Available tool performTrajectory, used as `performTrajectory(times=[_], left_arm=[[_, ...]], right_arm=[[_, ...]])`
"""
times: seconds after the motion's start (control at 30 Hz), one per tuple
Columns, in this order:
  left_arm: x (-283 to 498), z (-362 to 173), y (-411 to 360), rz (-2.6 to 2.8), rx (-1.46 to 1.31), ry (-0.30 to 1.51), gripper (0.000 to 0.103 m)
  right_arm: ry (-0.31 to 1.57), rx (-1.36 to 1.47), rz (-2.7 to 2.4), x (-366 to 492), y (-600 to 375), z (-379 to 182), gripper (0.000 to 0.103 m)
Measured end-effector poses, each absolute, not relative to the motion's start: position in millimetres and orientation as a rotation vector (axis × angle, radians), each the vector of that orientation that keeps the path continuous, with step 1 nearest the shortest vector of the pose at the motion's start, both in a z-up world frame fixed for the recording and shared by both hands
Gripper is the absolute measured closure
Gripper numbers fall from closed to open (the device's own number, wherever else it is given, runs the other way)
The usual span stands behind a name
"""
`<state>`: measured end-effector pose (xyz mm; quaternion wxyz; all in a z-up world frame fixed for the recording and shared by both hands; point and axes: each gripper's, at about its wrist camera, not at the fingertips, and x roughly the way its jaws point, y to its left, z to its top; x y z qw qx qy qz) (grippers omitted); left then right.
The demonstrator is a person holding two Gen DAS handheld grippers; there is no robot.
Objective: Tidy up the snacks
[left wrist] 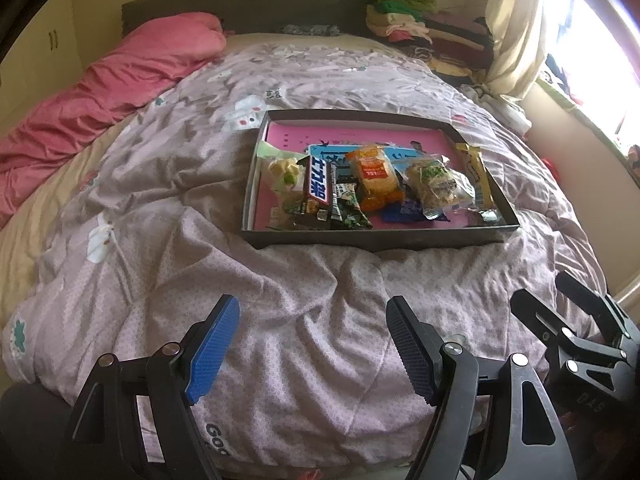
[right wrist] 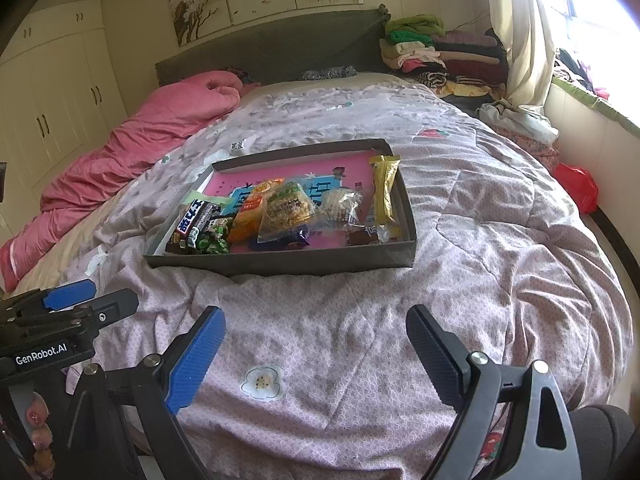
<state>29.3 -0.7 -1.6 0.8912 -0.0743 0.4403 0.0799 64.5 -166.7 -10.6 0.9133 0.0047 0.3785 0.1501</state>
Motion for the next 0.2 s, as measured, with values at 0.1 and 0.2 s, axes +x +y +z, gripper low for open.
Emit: performTrajectory(times=[0.1, 0.2], left_arm=[[31.6, -4.2, 5.3, 0.127, -0.169, 0.885, 0.026], [32.2, -4.0, 19.7, 0.146, -0.170, 0.831, 0.024]], right_arm=[[0.782, 0.021, 0.314, 65.8, -168.8, -11.9, 0.011], [0.777, 0.063, 0.318, 70.7, -176.0, -13.3, 0.011]])
